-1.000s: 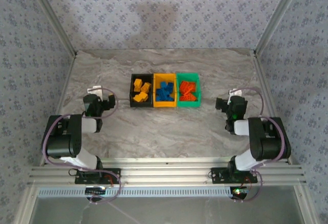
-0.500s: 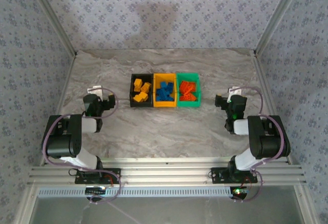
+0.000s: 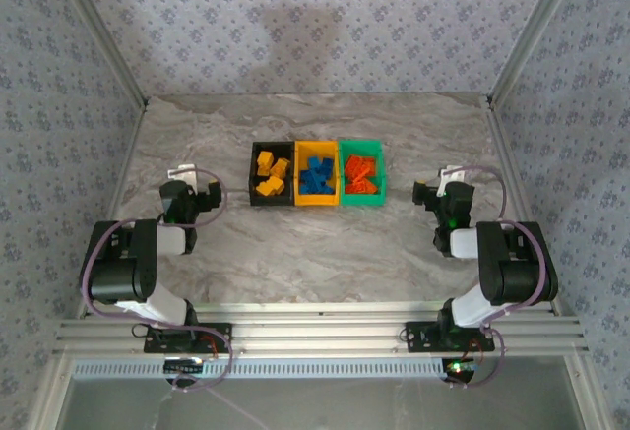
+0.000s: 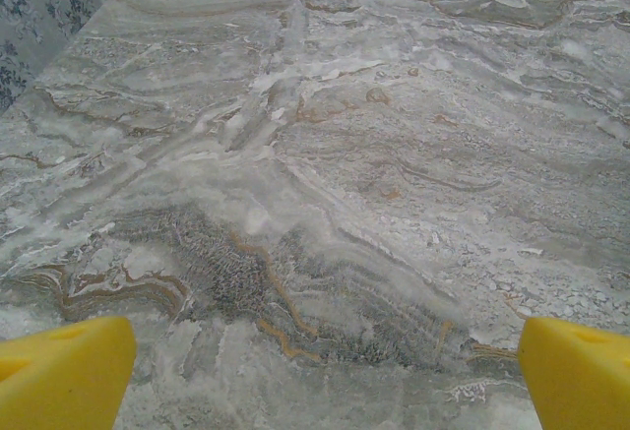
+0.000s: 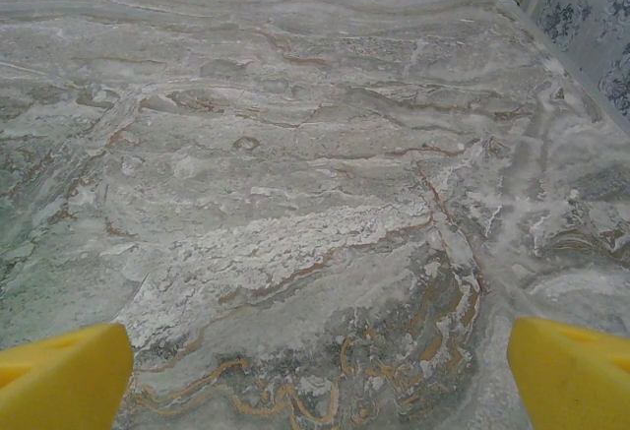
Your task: Sort the legos into containers by color
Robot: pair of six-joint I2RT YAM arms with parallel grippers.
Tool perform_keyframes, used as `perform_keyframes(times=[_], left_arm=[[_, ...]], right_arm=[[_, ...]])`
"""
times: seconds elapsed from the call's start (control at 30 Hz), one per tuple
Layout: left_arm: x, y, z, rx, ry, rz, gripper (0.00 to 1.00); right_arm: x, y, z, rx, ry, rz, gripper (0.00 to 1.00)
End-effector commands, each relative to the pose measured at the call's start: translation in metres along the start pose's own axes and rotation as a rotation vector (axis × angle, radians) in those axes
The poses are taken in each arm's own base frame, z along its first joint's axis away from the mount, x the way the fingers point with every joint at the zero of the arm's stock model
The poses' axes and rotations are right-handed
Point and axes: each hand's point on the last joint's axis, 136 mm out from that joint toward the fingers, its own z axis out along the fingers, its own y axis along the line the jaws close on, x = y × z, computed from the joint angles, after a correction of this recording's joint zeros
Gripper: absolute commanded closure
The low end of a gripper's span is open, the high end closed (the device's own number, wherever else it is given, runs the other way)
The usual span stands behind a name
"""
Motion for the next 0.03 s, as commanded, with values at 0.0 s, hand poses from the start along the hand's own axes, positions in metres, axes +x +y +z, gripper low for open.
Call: perform_keyframes(times=[0.0], left_arm=[[-0.0124, -0.0050, -0.0006, 0.023, -0.034, -0.008, 0.00]], right_arm=[[-0.0075, -0.0018, 0.0007, 0.015, -0.018, -0.005, 0.00]])
